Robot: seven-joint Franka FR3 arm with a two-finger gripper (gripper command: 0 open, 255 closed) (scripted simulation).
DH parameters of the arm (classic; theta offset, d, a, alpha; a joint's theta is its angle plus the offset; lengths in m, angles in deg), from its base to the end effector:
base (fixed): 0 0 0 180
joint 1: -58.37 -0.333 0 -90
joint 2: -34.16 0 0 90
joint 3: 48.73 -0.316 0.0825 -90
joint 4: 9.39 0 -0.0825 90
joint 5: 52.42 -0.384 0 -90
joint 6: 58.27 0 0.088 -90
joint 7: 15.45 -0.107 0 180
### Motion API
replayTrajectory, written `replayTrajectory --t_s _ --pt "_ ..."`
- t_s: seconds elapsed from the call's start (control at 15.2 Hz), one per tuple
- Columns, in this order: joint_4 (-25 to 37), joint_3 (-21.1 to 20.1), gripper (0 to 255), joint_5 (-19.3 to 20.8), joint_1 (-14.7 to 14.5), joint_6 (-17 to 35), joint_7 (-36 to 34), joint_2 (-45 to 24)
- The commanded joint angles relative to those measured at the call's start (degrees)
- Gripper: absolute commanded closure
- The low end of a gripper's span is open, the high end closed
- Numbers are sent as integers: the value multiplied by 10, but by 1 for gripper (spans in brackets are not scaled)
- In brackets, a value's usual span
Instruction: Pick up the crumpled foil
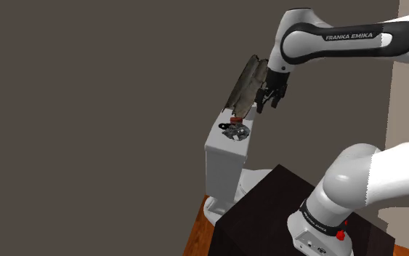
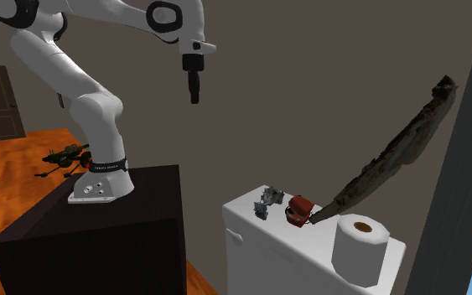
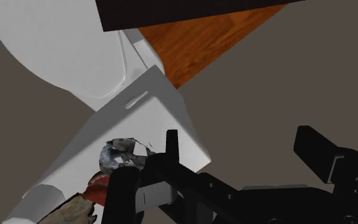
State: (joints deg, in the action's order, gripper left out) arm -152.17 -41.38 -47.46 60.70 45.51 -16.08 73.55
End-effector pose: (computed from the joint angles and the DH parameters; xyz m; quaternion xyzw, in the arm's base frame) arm 0.3390 -0.0698 0.5122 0.9979 -0.0653 0.0017 0.0015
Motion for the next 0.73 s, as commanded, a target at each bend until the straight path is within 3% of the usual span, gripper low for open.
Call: replayTrajectory --t_s 0.0,0.66 --pt "-11 18 0 3 6 43 12 -27" --pt "3 117 0 -24 16 226 97 -208"
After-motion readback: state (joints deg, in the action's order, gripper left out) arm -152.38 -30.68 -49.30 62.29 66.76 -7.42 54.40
